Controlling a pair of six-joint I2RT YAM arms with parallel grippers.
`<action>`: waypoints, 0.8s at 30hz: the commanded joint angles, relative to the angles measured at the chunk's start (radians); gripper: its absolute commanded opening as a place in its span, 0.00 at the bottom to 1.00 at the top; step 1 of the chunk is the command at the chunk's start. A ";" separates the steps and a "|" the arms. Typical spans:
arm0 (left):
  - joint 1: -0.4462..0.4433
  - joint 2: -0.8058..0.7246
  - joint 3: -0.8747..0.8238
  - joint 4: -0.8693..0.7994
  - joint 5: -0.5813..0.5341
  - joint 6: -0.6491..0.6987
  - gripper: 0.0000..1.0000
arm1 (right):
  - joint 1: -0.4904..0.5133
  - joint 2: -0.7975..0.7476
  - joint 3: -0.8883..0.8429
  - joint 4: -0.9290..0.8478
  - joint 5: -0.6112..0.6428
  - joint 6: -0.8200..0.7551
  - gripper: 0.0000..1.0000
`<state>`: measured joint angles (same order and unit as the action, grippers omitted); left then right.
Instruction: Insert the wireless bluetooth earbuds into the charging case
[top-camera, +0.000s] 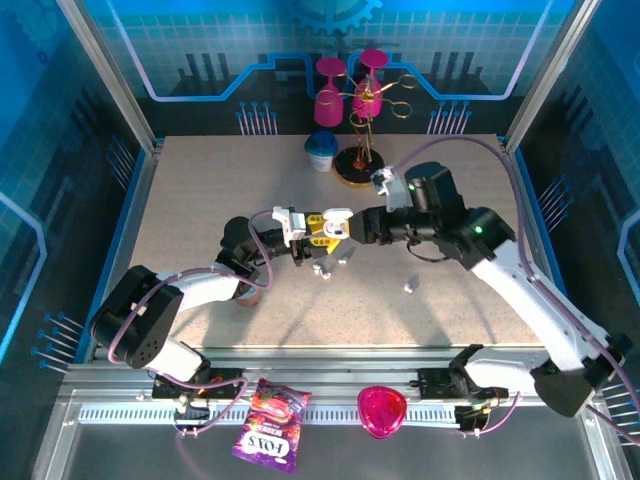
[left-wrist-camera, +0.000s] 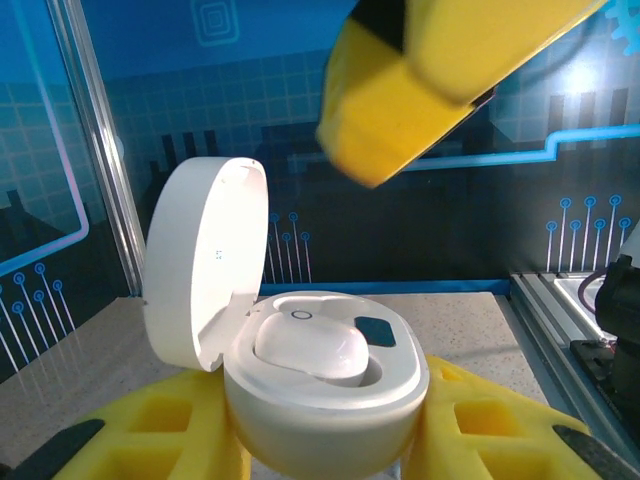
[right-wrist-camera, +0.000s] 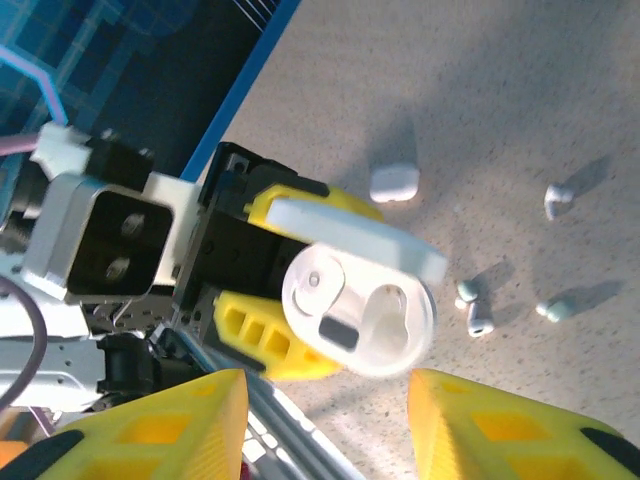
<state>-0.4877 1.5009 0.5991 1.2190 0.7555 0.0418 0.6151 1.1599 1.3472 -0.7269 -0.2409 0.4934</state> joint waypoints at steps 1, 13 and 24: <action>0.012 -0.017 -0.016 0.050 0.000 0.047 0.20 | -0.003 -0.095 -0.066 0.017 0.071 -0.080 0.46; 0.013 -0.025 -0.012 0.047 0.032 0.013 0.20 | -0.288 -0.279 -0.474 -0.118 0.255 0.107 0.44; 0.012 -0.040 -0.005 0.041 0.056 -0.017 0.20 | -0.265 -0.023 -0.555 -0.127 0.349 0.041 0.43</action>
<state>-0.4805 1.4933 0.5911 1.2182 0.7788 0.0433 0.3340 1.0943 0.7845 -0.8448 0.0540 0.5495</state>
